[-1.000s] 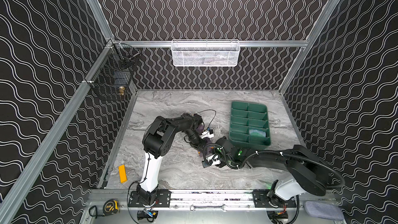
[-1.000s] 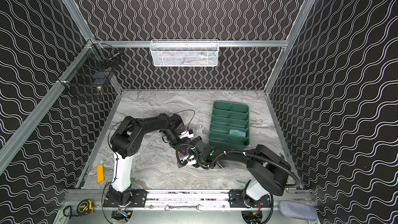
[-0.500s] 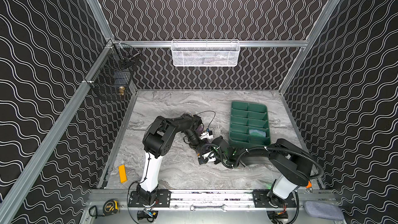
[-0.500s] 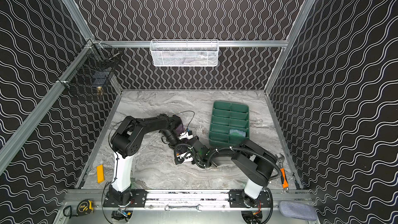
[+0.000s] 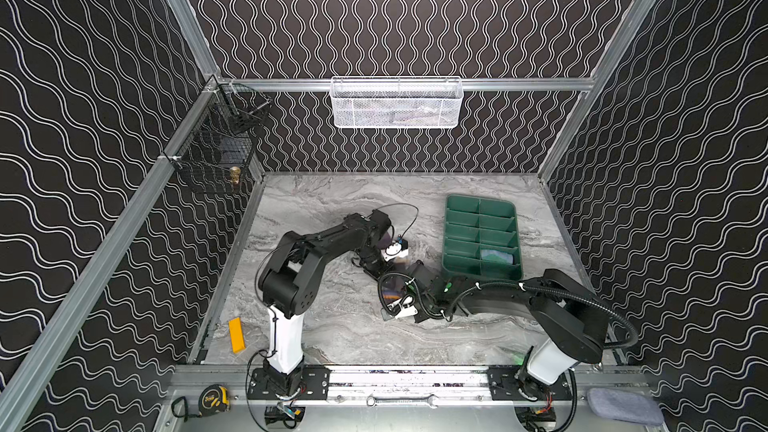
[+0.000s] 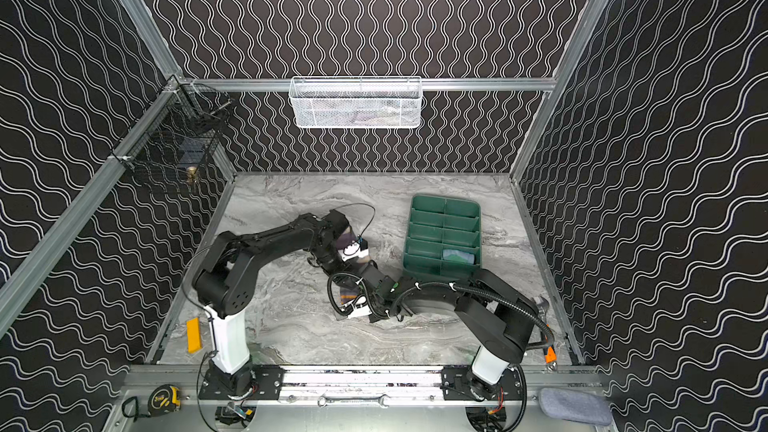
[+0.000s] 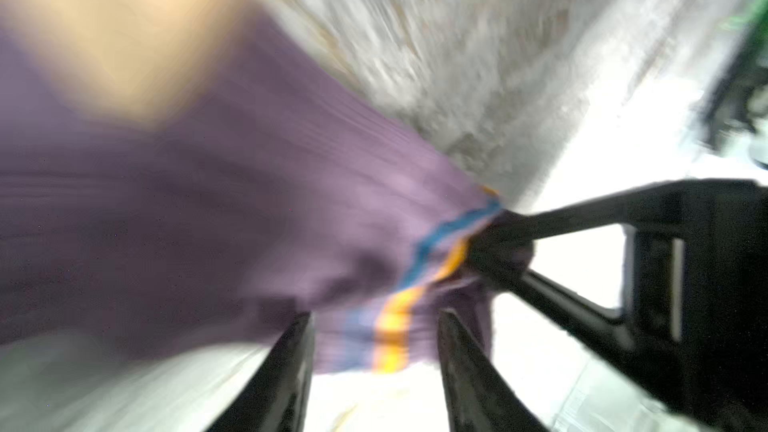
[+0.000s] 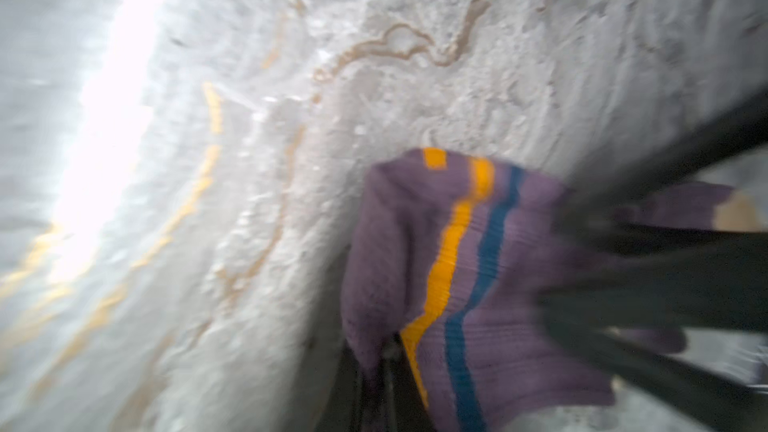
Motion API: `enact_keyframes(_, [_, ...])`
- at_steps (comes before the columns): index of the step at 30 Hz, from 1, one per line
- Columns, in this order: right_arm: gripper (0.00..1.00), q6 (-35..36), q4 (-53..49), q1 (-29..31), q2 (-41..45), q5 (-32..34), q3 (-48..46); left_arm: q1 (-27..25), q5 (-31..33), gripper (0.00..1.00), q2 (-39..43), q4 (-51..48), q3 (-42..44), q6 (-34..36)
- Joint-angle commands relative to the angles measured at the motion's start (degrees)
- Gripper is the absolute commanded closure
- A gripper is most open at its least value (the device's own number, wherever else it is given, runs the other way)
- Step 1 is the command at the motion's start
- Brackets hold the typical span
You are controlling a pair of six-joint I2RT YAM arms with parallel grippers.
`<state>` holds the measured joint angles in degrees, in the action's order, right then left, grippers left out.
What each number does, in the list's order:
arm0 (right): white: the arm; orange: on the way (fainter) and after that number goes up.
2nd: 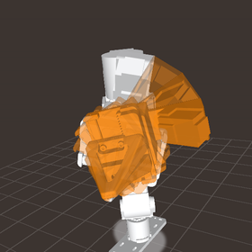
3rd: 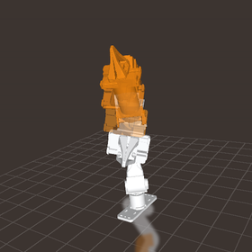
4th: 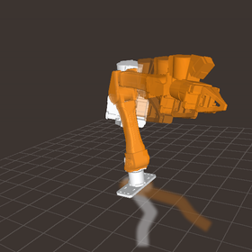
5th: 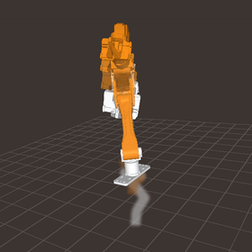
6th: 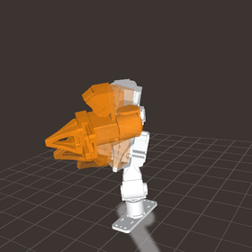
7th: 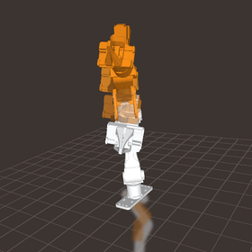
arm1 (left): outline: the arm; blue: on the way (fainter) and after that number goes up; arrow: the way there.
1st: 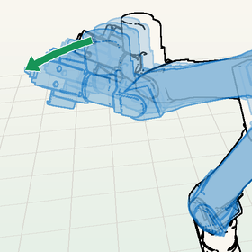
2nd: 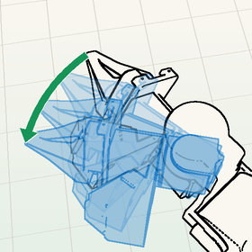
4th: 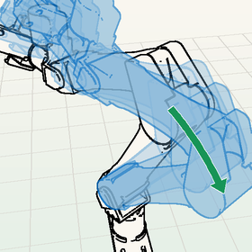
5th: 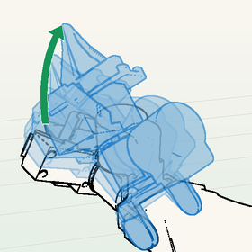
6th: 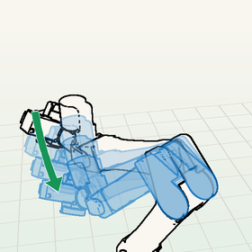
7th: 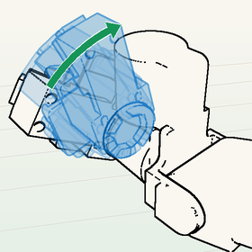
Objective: Roll the socks
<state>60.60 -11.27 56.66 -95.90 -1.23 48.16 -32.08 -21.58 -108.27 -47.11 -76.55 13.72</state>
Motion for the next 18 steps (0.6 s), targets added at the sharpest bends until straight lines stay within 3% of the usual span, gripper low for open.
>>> enact_keyframes(1, [1.00,-5.07,-21.88,-0.06,-1.86,-5.64,3.19,0.16,13.12,0.45,6.26,5.64,1.63,-2.10])
enact_keyframes(4, [1.00,-7.36,-26.76,-0.54,-3.54,-9.04,7.40,0.52,25.61,0.45,16.08,9.71,5.07,-3.53])
enact_keyframes(8, [1.00,-10.26,-32.59,-2.28,-6.15,-13.71,13.60,0.52,44.51,0.45,35.22,16.33,11.33,-2.72])
enact_keyframes(10, [1.00,-10.61,-34.17,-3.32,-6.64,-15.94,15.32,0.46,48.06,0.39,44.85,20.04,13.89,0.11])
enact_keyframes(12, [1.00,-11.55,-35.26,-4.55,-7.39,-17.27,17.01,0.58,43.43,0.33,53.70,22.99,15.19,5.07])
enact_keyframes(14, [1.00,-12.00,-36.54,-5.59,-8.37,-18.25,18.55,0.53,33.08,0.31,58.99,23.05,14.85,10.15])
enact_keyframes(18, [1.00,-12.44,-39.71,-8.05,-12.31,-20.98,22.82,0.49,10.93,0.29,59.34,14.12,9.08,17.78])
